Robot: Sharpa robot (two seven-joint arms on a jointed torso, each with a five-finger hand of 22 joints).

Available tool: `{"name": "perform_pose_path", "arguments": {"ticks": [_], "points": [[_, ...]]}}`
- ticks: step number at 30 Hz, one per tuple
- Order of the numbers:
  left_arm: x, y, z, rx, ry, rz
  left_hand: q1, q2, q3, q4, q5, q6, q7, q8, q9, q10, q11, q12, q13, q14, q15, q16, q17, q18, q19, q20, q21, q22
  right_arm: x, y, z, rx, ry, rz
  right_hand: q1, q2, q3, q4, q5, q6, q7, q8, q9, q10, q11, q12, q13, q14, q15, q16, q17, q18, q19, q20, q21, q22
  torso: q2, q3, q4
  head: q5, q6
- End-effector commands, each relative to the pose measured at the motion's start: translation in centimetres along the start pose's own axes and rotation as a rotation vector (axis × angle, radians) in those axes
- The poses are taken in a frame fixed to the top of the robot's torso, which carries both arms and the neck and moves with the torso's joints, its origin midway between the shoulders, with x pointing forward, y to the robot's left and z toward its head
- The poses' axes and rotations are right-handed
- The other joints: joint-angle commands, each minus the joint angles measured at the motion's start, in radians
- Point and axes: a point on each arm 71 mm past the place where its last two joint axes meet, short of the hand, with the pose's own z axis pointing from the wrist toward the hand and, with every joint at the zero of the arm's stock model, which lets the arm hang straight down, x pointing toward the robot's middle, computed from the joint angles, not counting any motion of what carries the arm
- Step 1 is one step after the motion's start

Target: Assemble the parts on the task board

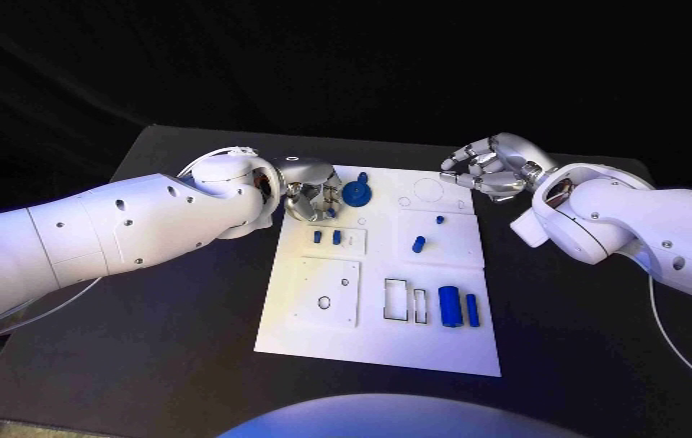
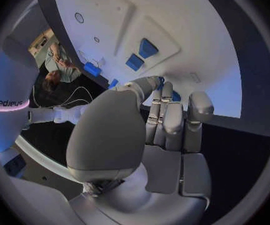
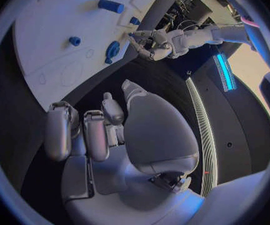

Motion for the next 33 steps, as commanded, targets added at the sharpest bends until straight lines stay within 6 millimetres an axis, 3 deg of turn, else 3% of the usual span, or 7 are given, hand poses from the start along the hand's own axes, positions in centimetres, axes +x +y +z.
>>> {"name": "perform_pose_path", "arguments": {"ticks": [1, 33], "points": [[0.11, -0.31, 0.11, 0.013, 0.012, -0.009, -0.011, -0.002, 0.000, -0.005, -0.005, 0.006, 0.002, -0.006, 0.001, 0.006, 0.002, -0.005, 0.002, 0.005, -0.004, 0.000, -0.001, -0.008, -0.001, 0.001, 0.001, -0.001, 0.15, 0.07, 0.00, -0.007, 0.012, -0.004, 0.001, 0.003, -0.002, -0.001, -0.004, 0.001, -0.001, 0.003, -0.001, -0.001, 0.001, -0.004, -0.001, 0.049, -0.006, -0.007, 0.052, 0.007, -0.003, -0.001, -0.003, 0.112, 0.000, -0.0013, 0.0007, -0.005, -0.002], [0.56, -0.10, 0.45, -0.018, 0.067, 0.037, -0.033, -0.003, -0.005, -0.003, -0.015, 0.017, -0.008, -0.009, 0.006, 0.012, -0.003, -0.012, 0.008, 0.008, -0.007, 0.005, 0.011, -0.006, -0.009, 0.000, -0.007, -0.008, 0.22, 0.14, -0.08, -0.009, 0.016, -0.003, 0.001, 0.003, -0.002, -0.001, -0.004, 0.001, -0.001, 0.003, -0.001, -0.001, 0.001, -0.004, -0.001, 0.049, -0.006, -0.007, 0.052, 0.007, -0.003, -0.001, -0.003, 0.112, 0.000, 0.0017, -0.0004, 0.000, -0.011]]}}
